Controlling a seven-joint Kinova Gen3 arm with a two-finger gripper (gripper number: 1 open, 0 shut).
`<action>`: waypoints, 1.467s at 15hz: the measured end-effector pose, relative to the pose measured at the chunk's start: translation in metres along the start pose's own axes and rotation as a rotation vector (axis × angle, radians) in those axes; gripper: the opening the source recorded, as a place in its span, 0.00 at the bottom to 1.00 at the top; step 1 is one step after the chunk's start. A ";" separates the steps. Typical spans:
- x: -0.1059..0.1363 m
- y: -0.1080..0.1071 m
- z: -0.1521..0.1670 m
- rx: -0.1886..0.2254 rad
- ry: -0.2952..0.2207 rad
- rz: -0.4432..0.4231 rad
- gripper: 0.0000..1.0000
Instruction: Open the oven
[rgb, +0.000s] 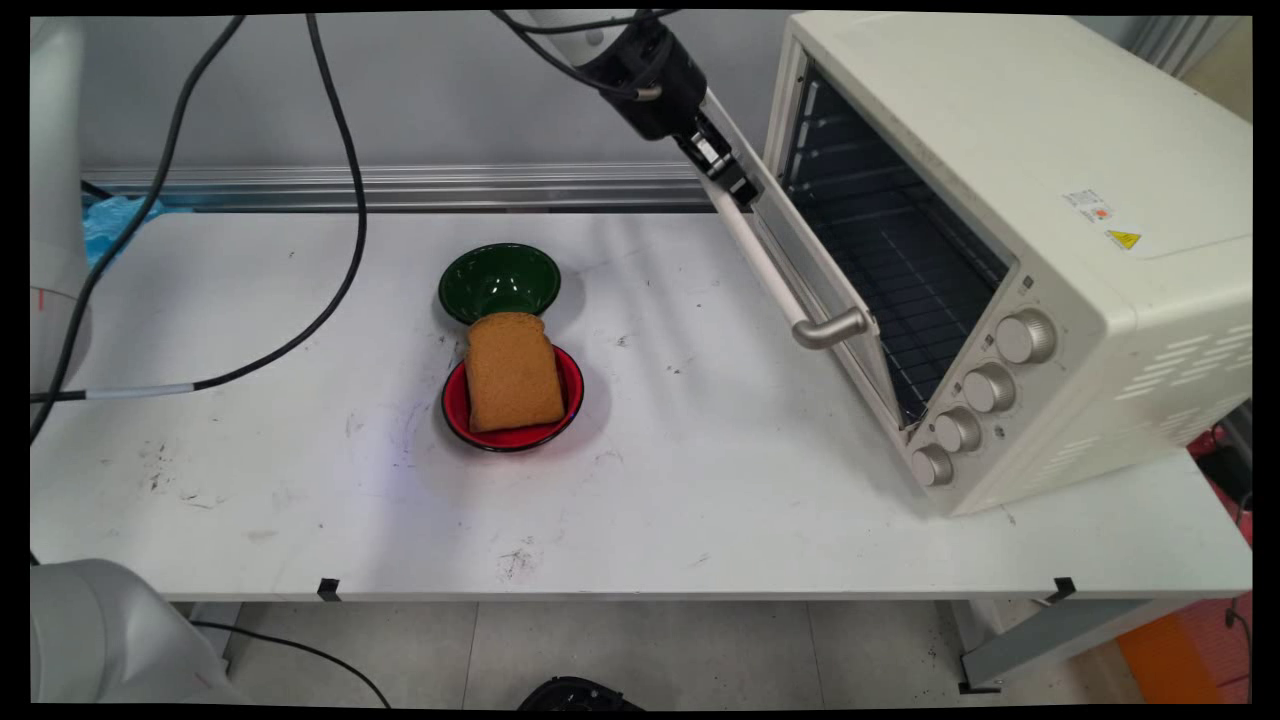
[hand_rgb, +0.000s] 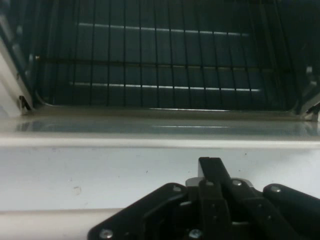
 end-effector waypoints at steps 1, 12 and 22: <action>-0.002 -0.001 0.001 0.000 -0.001 0.001 0.00; -0.037 -0.001 0.003 0.000 -0.034 0.006 0.00; -0.082 -0.003 0.006 0.019 -0.071 -0.008 0.00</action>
